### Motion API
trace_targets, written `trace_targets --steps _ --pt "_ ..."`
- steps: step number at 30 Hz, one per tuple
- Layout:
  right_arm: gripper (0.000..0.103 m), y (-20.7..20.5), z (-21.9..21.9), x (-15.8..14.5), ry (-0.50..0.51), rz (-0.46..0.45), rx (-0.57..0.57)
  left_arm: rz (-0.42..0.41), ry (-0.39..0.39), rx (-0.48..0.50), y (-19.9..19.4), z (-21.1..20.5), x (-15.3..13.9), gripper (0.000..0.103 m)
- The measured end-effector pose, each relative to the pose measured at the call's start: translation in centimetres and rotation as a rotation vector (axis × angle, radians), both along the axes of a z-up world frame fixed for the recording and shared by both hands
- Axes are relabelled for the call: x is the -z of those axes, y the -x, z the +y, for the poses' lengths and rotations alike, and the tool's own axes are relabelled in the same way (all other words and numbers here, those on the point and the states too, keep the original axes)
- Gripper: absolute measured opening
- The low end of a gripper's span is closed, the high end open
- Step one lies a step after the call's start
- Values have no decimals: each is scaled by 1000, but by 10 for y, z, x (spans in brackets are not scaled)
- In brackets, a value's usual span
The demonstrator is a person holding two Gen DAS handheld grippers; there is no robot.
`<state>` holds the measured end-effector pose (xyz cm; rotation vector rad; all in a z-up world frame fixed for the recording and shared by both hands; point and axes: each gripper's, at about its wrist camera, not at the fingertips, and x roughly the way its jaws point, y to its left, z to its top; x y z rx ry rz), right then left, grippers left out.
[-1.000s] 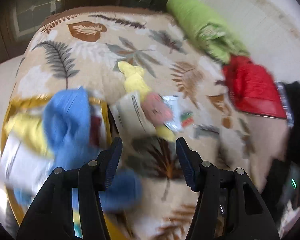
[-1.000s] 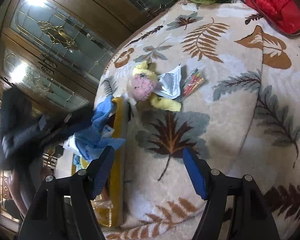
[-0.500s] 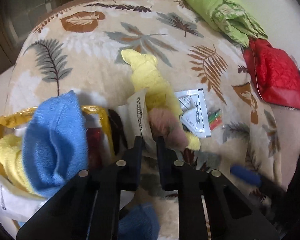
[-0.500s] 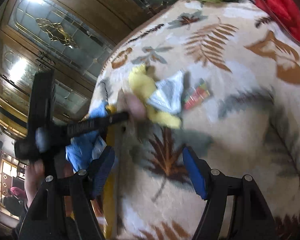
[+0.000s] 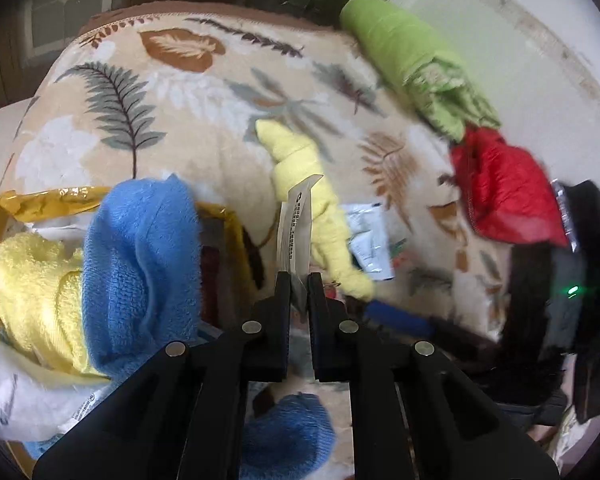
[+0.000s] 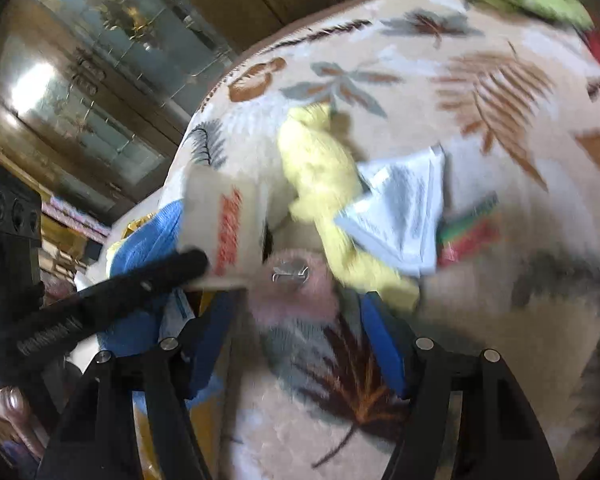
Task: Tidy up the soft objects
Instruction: 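Grasp the pink pom-pom with the right tool while the left tool grasps a white packet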
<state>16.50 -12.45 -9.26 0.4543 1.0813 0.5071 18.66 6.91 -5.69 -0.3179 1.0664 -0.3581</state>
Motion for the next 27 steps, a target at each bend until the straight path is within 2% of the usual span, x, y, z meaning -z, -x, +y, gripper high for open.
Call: trace_targets --steps 2,5,8,9,10,11,12,13,17,22,25,27 --pt "67 -1 4 4 21 -1 8 0 85 10 1 4 -2 7" --pt "67 -12 14 11 17 19 23 -5 169 15 3 12 -6 7" --pt "64 -15 24 14 72 15 28 -2 203 6 6 19 -6 7" --pt "58 -14 24 14 78 15 32 3 210 0 8 21 -6 7" --pt "42 -11 22 14 81 18 30 3 212 -4 9 23 -6 7" --pt "31 -6 18 16 67 37 32 1 219 -6 11 24 -7 7" --pt "30 -2 14 17 47 46 39 -7 229 -7 13 25 -9 7" --pt "20 2 10 18 35 53 41 -17 234 -7 16 26 -12 7" --pt "10 19 -2 12 16 34 52 -61 268 -1 35 32 -28 7" --pt "15 24 -3 6 10 14 63 -69 326 -33 73 57 -42 7" --pt "50 19 -3 16 4 57 98 -92 318 -76 99 80 -50 7" --pt "52 14 -1 21 22 63 114 -88 332 -116 113 97 -50 7"
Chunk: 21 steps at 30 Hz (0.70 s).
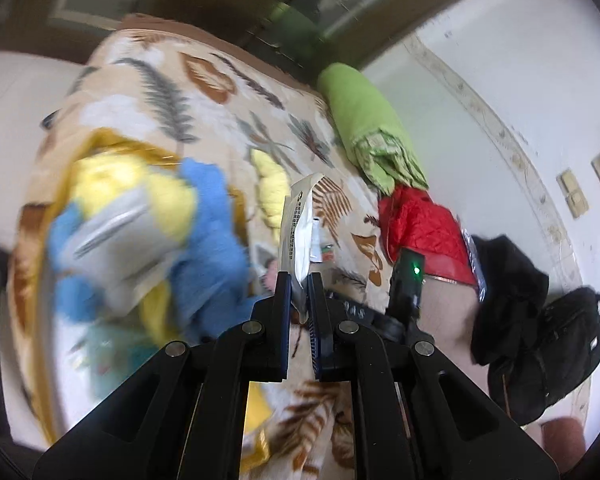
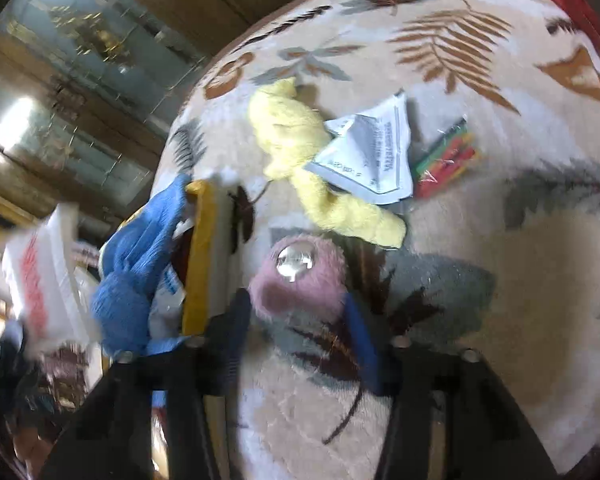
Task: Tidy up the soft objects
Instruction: 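Grasp the pink pom-pom with the right tool while the left tool grasps a white packet, then place the pom-pom and packet into the tray and open both tools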
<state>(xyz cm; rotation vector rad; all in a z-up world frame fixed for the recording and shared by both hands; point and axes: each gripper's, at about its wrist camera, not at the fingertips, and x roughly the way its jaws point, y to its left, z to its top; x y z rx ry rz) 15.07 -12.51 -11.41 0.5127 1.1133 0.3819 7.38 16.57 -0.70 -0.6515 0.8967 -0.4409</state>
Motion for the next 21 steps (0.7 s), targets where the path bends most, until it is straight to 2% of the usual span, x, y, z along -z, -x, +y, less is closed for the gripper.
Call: trace_targets --steps 3,4,6,8,10,13,17,21 --pt "51 -7 5 2 28 -5 28 22 20 -43 17 21 4 7" --pt "48 -8 7 1 48 -5 37 31 24 -54 22 27 5 7" --pt "36 -7 12 -2 85 -11 24 39 20 -71 31 37 7 7" --pt "30 -3 19 -5 123 -18 7 55 29 -81 39 43 11 7" --pt "26 3 18 -12 127 -40 3 75 40 -87 47 47 16 7" --pt "26 25 15 -33 81 -96 4 109 56 -99 58 51 20 7" --pt "27 78 31 -69 -10 -189 -97 164 14 -121 63 53 23 7" --pt "27 114 68 -77 -19 -203 -246 216 -16 -118 57 53 30 7"
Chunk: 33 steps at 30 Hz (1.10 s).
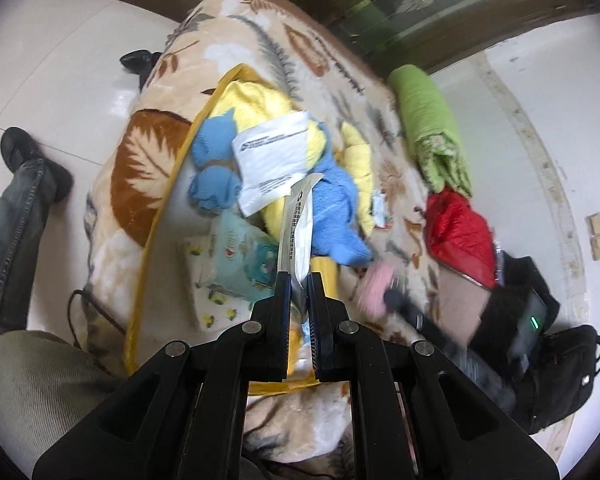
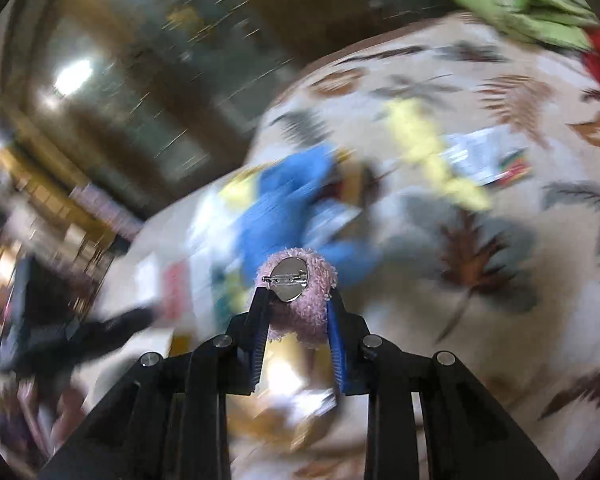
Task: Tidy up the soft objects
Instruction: 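Place the pom-pom and packet into the tray and open both tools, then grasp the yellow plush toy with the left tool while the right tool grasps the colourful pencil bag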
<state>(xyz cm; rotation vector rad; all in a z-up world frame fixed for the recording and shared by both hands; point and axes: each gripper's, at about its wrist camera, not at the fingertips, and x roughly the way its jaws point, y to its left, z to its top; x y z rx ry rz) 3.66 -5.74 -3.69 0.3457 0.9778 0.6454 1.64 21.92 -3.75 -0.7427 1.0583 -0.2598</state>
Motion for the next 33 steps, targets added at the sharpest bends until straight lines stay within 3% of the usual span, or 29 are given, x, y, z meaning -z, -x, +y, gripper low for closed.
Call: trace_targets --steps 3,6,10,12,13,14,16,19,25,28,33 --pt "27 7 26 7 24 19 -57 10 -17 11 -9 -1 2 7" --pt "27 6 43 16 55 33 -73 6 -100 13 -18 -7 2 7" --pt "35 2 53 23 74 40 -64 17 -196 57 -25 -20 10 7" --pt "44 3 50 21 35 35 -62 -23 -226 65 -21 -25 5 9" --pt "51 5 49 20 25 32 -62 -44 -235 70 -18 -28 2 18" --pt "54 7 46 18 18 26 -58 -65 -248 78 -15 -30 -1 33" --pt "54 9 40 15 16 19 -47 -102 -267 71 -8 -32 -7 50" --pt "54 16 21 8 -18 12 -24 -154 -299 53 0 -35 -16 52" --pt "57 13 -37 6 -75 9 101 -265 -453 86 19 -70 -41 52" --pt "68 5 -74 13 -106 22 204 -289 -421 159 16 -95 -47 52" --pt "68 -21 -117 26 -125 81 290 -275 -386 250 -26 -137 -50 52"
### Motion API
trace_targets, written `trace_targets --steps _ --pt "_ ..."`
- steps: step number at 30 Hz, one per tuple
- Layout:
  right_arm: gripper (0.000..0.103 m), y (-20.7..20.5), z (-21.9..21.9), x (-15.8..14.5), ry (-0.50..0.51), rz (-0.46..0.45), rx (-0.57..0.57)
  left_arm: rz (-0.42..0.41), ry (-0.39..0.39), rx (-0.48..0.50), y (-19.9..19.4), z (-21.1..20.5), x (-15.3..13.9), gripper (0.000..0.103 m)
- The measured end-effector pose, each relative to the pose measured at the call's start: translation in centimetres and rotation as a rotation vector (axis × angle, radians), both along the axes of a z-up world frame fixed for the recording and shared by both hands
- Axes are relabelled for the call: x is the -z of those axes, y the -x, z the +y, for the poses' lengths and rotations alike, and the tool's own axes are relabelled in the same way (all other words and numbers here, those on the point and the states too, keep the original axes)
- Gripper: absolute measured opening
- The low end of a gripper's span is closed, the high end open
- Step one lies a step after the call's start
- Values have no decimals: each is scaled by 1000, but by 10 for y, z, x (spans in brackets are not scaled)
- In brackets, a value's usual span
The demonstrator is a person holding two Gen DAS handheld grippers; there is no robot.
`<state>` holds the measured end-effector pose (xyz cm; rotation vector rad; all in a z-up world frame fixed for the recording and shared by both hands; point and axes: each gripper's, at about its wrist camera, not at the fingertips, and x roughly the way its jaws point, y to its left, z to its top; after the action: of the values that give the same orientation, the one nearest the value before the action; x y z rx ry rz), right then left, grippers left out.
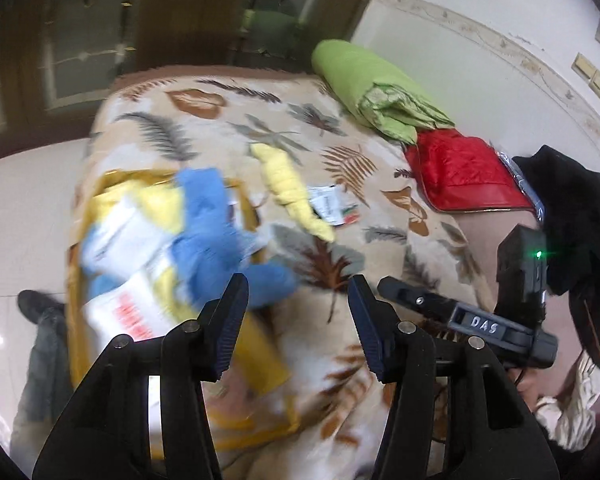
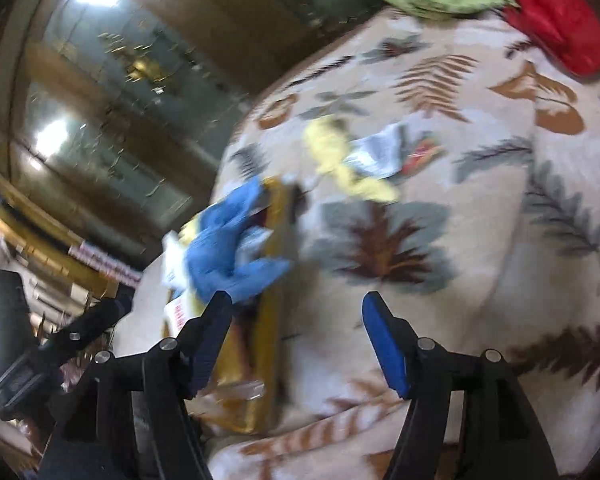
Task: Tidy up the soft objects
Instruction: 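Grasp the yellow plush toy with the left tool while the right tool grasps the colourful pencil bag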
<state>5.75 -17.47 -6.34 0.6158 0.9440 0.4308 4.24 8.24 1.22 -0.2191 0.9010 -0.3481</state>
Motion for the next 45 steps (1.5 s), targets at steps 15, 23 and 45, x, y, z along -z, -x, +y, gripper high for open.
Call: trace_targets --steps 15,23,45 --pt "43 -132 -49 55 -15 207 176 200 47 -56 -169 -44 47 52" --pt "36 -147 -41 67 -11 229 231 351 1 -118 -235 -65 101 52" --pt "7 -22 -45 0 -38 15 120 168 227 53 -88 -11 1 28"
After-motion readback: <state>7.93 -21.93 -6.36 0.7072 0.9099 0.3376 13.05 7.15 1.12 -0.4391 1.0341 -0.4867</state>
